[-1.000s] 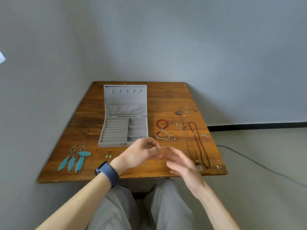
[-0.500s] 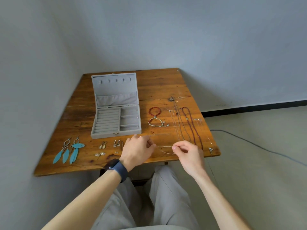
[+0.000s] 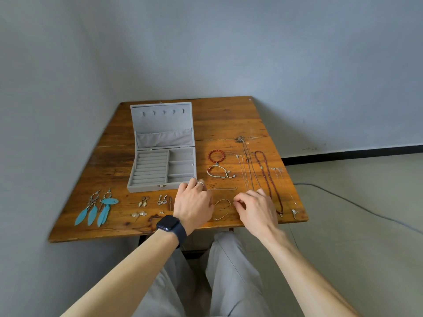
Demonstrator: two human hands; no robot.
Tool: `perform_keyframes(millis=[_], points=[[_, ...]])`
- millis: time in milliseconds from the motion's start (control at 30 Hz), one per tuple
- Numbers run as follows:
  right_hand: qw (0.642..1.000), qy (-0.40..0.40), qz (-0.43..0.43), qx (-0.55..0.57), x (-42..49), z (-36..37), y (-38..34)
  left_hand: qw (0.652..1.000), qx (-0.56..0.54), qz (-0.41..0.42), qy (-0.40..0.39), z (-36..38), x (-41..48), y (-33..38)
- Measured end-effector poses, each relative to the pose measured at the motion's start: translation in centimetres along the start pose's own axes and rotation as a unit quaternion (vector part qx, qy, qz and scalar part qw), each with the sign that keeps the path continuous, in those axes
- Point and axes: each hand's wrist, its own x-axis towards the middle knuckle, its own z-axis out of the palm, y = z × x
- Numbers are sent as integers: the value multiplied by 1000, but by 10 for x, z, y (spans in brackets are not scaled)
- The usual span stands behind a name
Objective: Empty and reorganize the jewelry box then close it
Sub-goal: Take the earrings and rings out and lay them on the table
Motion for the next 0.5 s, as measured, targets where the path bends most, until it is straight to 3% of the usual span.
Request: perform_keyframes(millis=[233,367,500], points=[[998,55,-18,17,-24,3,-5,997,-21,52,44,-4,-10,2],[996,38,-80,-24,-43,10,-7,992,-32,101,67,-7,-24,5],[995,33,-71,-54,-53,13,-2,985,-19,161,61,-3,-42,9]])
